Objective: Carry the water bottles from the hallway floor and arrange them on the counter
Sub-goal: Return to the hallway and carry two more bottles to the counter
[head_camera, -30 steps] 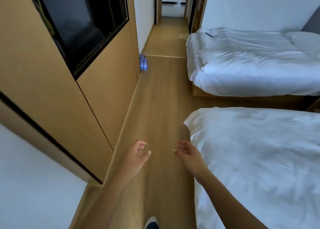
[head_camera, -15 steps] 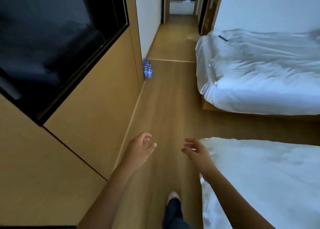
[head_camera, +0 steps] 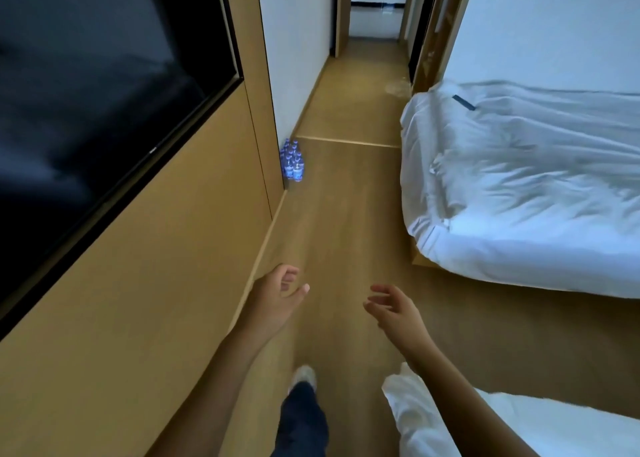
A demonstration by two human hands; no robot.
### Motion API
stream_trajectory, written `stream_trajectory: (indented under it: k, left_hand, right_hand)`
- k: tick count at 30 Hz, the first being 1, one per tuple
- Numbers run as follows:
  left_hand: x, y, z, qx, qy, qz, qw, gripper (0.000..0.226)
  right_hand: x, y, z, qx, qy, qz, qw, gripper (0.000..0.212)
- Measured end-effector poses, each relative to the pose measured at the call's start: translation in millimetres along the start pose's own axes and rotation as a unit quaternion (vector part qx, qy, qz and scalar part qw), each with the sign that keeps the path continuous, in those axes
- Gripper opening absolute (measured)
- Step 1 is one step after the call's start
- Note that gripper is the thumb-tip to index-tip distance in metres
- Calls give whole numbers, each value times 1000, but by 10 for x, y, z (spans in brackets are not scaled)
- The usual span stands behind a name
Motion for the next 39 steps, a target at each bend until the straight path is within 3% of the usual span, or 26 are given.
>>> stream_trajectory:
  k: [13, 31, 39]
  left_hand:
    - [42, -3393, 466, -31, 7, -12, 999, 28]
    - [-458, -7531, 1173, 18, 16, 2, 1000, 28]
    - [-462, -8965, 1277, 48, 25, 18, 998, 31]
  right_hand:
    - [189, -3052, -1248, 14, 13, 35, 999, 31]
    - [972, -7343, -2431, 19, 50, 8, 999, 33]
    - [1013, -8860, -2933, 13, 73, -18, 997, 34]
Point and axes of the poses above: each hand's wrist, its own y-axis away from the middle knuckle, its own x-axis out of the back of the hand, z = x × y, the point moved 5 cm from there along -y, towards the middle knuckle
